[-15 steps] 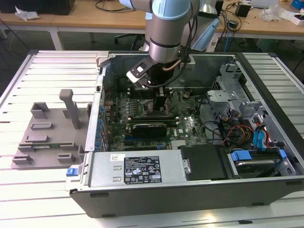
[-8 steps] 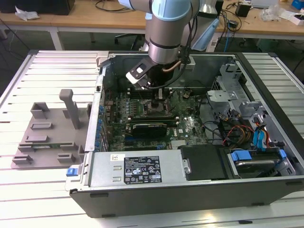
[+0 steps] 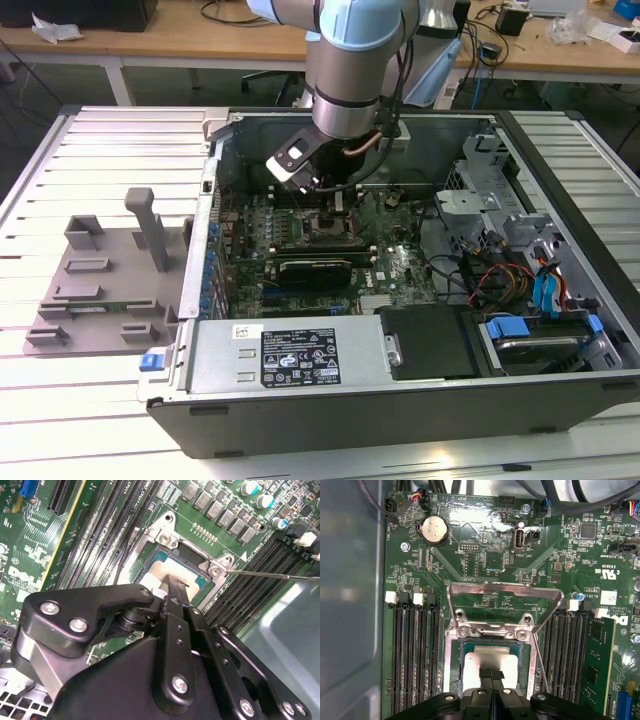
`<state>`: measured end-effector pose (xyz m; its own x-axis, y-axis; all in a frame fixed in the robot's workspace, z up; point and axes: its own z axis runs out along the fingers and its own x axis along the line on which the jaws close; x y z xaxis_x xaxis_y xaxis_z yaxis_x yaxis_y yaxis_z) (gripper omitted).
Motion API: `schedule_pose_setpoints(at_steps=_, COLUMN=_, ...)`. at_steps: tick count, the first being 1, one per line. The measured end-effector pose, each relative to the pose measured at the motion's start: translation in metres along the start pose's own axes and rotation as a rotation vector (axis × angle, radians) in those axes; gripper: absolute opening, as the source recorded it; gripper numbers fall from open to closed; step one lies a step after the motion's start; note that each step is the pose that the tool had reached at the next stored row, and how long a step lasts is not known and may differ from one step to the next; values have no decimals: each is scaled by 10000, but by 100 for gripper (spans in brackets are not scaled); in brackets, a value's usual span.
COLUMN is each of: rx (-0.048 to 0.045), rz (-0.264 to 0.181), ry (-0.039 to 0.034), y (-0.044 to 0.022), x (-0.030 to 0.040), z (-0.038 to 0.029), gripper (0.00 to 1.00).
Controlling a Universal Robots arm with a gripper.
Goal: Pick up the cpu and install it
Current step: 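Place the cpu into insertion slot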
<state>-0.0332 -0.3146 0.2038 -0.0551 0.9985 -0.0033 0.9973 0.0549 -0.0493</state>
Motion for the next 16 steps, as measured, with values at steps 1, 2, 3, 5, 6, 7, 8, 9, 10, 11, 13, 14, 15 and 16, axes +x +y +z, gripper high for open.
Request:
schedule_pose_setpoints(at_steps=1, rx=5, rz=1, ry=1, y=9, x=-1, z=3, gripper=11)
schedule_pose_setpoints(at_steps=2, rx=4, rz=2, ry=3, y=27, x=-1, z=5, gripper=11)
schedule_pose_setpoints(at_steps=3, rx=2, rz=1, ry=8, y=69, x=-2, z=5, gripper=11)
schedule_pose_setpoints(at_steps=5, rx=5, rz=-1, ry=6, y=112, x=-6, z=3, gripper=11)
schedule_pose_setpoints(at_steps=6, rx=4, rz=-2, ry=8, y=118, x=-5, z=0, gripper=11)
schedule_pose_setpoints(at_steps=7, rx=-2, rz=-1, ry=16, y=119, x=-4, z=-8, gripper=11)
schedule_pose_setpoints(at_steps=8, rx=-12, rz=-2, ry=30, y=120, x=-1, z=-20, gripper=11)
schedule_pose_setpoints(at_steps=9, rx=-3, rz=-1, ry=17, y=118, x=-2, z=-42, gripper=11)
schedule_pose_setpoints(at_steps=10, rx=6, rz=0, ry=0, y=115, x=-5, z=-72, gripper=11)
schedule_pose_setpoints(at_steps=11, rx=4, rz=-1, ry=-5, y=114, x=-5, z=-103, gripper=11)
schedule_pose_setpoints(at_steps=13, rx=7, rz=1, ry=-21, y=111, x=-5, z=-150, gripper=11)
schedule_pose_setpoints(at_steps=14, rx=8, rz=1, ry=-24, y=110, x=-5, z=-167, gripper=11)
schedule_pose_setpoints(at_steps=15, rx=7, rz=1, ry=-29, y=109, x=-6, z=-183, gripper=11)
schedule_pose_setpoints(at_steps=16, rx=8, rz=1, ry=-38, y=109, x=-5, z=-199, gripper=11)
